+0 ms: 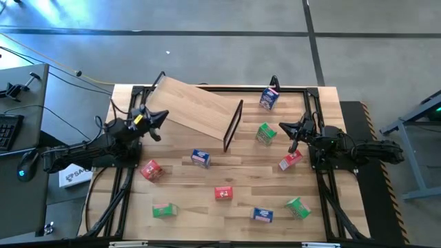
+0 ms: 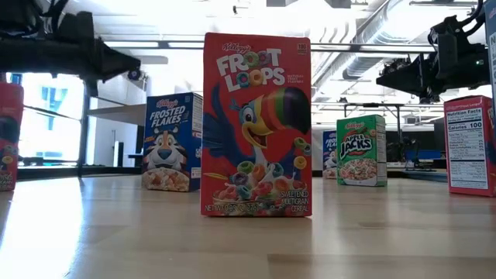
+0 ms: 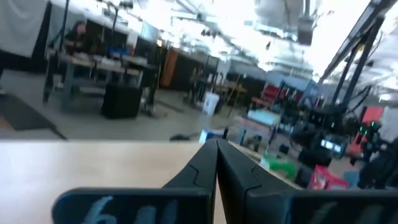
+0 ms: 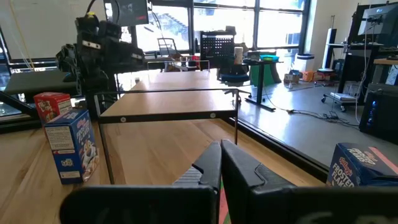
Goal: Stack cereal on shelf
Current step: Put the top left red cereal box on the shelf
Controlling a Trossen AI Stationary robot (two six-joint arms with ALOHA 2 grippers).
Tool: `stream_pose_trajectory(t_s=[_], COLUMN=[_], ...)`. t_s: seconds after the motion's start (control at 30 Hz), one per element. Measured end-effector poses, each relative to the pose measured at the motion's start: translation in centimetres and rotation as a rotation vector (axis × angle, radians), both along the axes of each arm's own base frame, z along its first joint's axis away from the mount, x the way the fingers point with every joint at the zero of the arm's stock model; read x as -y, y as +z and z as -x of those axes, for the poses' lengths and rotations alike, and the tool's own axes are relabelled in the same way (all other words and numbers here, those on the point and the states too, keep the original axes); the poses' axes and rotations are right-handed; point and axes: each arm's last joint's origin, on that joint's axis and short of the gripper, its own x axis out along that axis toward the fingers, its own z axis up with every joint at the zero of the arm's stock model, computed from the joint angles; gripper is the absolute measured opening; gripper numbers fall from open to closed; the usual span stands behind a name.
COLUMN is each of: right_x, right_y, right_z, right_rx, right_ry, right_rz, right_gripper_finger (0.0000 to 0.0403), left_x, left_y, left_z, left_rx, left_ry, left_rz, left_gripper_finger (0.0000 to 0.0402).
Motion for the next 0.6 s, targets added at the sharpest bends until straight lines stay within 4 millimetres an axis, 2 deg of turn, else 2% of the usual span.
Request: stream_pose_trajectory(t_s=[0.17, 0.43, 0.6], right_x=[0.0, 0.0, 0.0], right_y=[0.0, 0.0, 0.0], right_z=[0.0, 0.0, 0.0], right_rx=[0.0, 0.0, 0.0], right_ry=[0.0, 0.0, 0.0], right_rz=[0.0, 0.0, 0.0], right_gripper_finger=[0.0, 0.0, 0.0], left_x=[0.1, 0.8, 1.3], left_y=[0.5, 1.4, 3.8], left_z=[0.1, 0.0, -0.2], left_rx=[0.093, 0.139, 0.132], left_ry=[-0.047, -0.27, -0.448], left_rz=[0.053, -0.052, -0.078], left_gripper_finger=[0.0003, 0.0003, 0.0003])
